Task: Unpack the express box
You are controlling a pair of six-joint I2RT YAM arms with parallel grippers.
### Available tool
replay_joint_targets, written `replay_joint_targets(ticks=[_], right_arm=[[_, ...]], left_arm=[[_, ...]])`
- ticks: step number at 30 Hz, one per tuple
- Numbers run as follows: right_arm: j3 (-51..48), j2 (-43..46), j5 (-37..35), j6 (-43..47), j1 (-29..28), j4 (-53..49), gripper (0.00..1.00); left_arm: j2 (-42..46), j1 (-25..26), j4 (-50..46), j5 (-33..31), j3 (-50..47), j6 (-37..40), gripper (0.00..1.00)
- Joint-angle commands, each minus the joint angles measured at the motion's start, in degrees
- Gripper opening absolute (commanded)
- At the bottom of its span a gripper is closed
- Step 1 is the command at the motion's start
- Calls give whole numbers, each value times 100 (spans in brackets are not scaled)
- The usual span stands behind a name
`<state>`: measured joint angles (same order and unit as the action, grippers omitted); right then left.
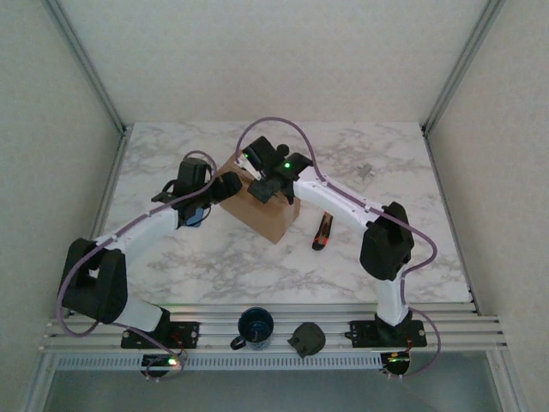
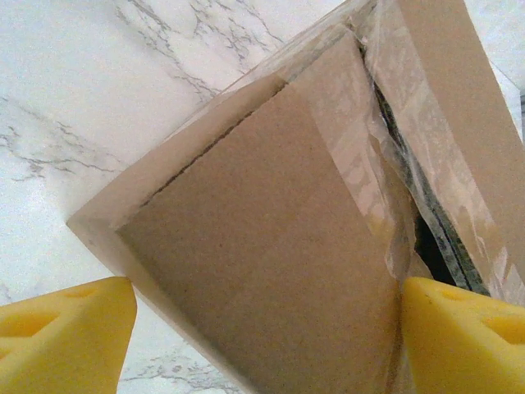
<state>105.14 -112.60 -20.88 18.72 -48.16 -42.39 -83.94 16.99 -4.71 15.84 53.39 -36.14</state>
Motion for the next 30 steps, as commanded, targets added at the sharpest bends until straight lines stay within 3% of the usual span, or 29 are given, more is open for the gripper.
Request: replay_joint_targets(ticks=[1,10,20,30], right_arm=[[319,-263,-77,394,-35,-214,82],[1059,-1056,-188,625,-30,-1067,81],[1079,-1396,-1342,520,-25,-702,77],[999,-1587,-1561,814,2,-500,75]], left_arm=[[-214,-73,-852,-259,-32,196,81],[-227,-73,-871,-255,5,213,81],[-238,-73,-876,-256,23,254,81],[-220,-73,-995,-318,31,334,81]])
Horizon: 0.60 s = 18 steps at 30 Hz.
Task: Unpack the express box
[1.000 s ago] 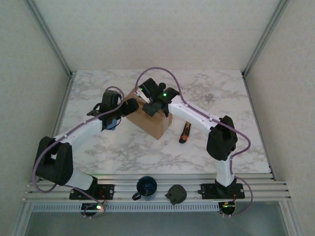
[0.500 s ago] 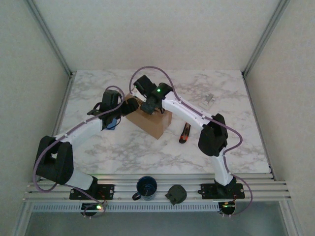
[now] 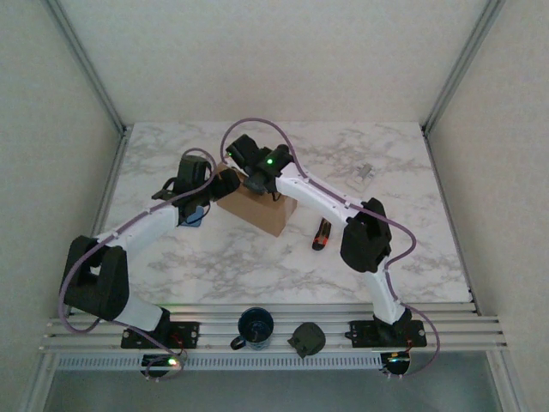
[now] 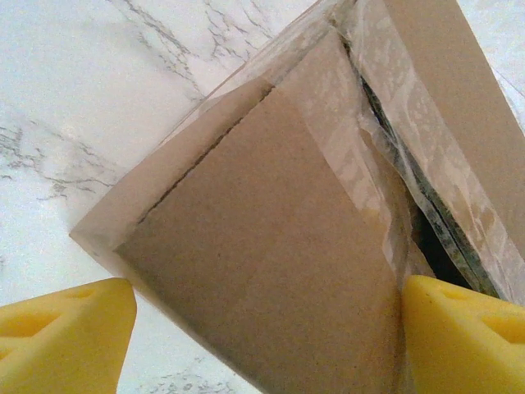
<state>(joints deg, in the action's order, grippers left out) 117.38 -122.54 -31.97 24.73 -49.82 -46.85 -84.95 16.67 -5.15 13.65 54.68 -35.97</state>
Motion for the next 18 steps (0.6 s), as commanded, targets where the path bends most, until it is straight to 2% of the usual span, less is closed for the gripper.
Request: replay_joint_targets(ticks=[1,5,8,15,18], right_arm=[[-219,-619,-364,248,180,-116,75],[-173,-757,-72,313,219,-342,75],[-163,-865,24,270,254,-440,70],[-280,-929,112,165,386,-434,53],[-358,-888,49,137,427,-311,37]], left_arm=[[-126,-41,-954,-104,-97,318,81],[-111,-41,-980,-117,-72,327,81],[-110,-41,-1010,-134,-54,336,81],[-92,-41,-1057,-165,-53,362,81],[-84,-41,-1069,-178,-53,371,81]])
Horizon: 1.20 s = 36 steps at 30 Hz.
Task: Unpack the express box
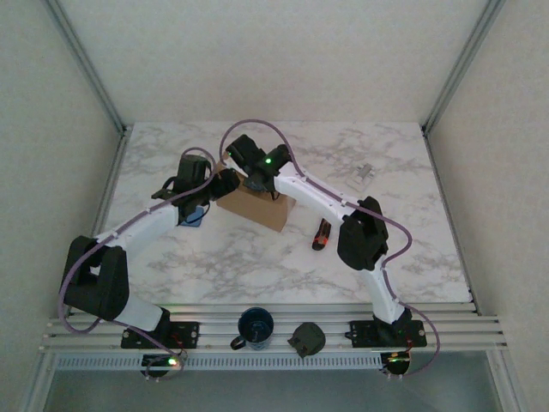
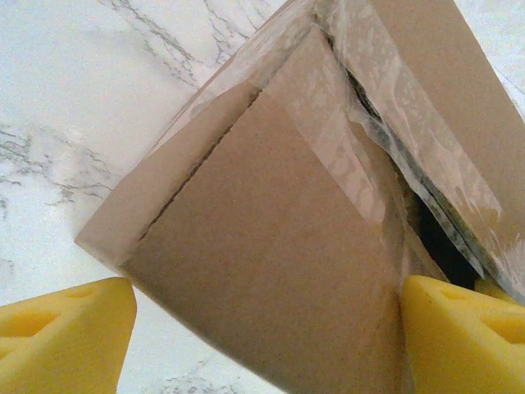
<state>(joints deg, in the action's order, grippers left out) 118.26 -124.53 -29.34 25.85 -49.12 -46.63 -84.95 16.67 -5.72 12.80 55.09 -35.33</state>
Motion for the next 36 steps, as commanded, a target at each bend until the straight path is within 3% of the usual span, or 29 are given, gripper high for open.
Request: replay_joint_targets(ticks=[1,4,9,17,27,32,36], right_arm=[[-480,-674,-253,34,360,-272,31],[-594,-605,-440,43,371,-61,0],[-725,-339,-448,-24,364,54,0],[-664,124,-124,-721,127,-656,0],[412,145,484,-3105,-191,-2585,0],[750,166,806,-4433,-347,-2851,0],[813,217,909,-4998,-428,-2767,0]], left_arm=[[-91,-41,-1011,-93,-97,308,81],[-70,-41,-1013,-93,-113,316,81],[-56,-41,-1013,-102,-139,325,81],[-10,-49,-1044,-154,-106,325,83],[45,-58,-992,-66,-7,287,85],[45,-52,-747,171,-57,144,85],[42,-41,-566,364,-108,36,85]])
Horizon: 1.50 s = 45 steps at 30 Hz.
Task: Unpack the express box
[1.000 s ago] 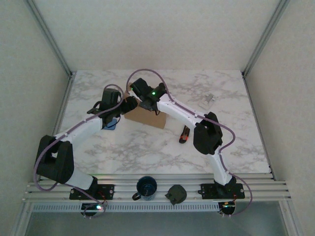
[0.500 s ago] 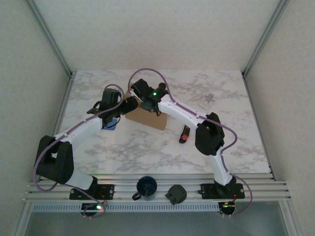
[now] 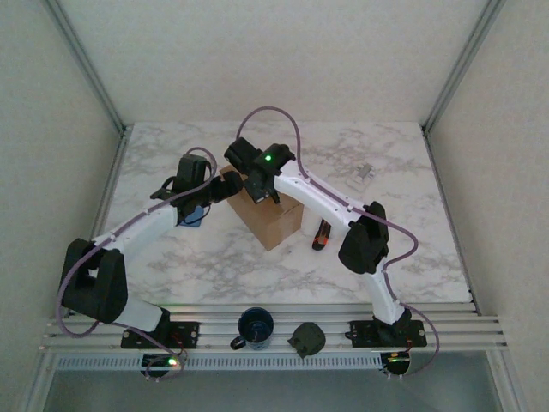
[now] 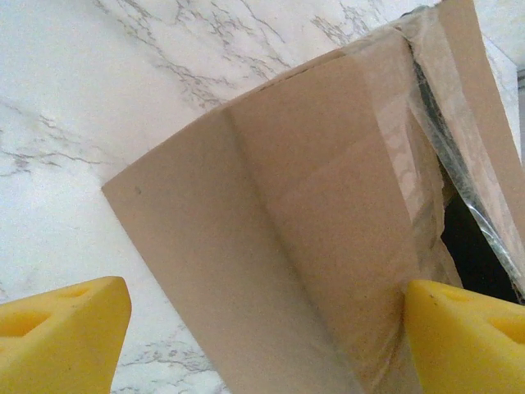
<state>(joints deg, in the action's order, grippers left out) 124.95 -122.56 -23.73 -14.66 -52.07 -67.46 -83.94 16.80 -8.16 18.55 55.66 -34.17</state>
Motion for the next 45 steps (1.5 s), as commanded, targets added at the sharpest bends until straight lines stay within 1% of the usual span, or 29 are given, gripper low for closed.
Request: replay_joint_targets(ticks=[1,10,17,20,25,30,35,40,45], right_arm=[[182,47,368,-1021,-147,-672,0],[347,328,299,-1254,-190,-733,0],[224,396,341,-1290,-207,-654,0],[223,400,358,-1281,-217,-620,0],[249,370,420,-1259,-246,-560,0],[250,357,439,-1277,-268,-522,0],[249,404,301,-1289,-272,-511,0],[311,519,-71,-1259,-245,-677,0],[119,769,-202,-1277,-120,-707,0]], left_arm=[[-63,-54,-284,-149,-169,-96,85],[-56,58,30,395,-290,-315,86],[185,164,267,825,-319,-430,89],[65,207,378,921,-278,-466,90],[-322,424,608,1055,-231,-545,90],[-423,500,748,936,-366,-643,90],[-525,509,654,582,-618,-591,89],[-701,518,536,109,-993,-465,88],[-830,519,374,-196,-1171,-271,88]])
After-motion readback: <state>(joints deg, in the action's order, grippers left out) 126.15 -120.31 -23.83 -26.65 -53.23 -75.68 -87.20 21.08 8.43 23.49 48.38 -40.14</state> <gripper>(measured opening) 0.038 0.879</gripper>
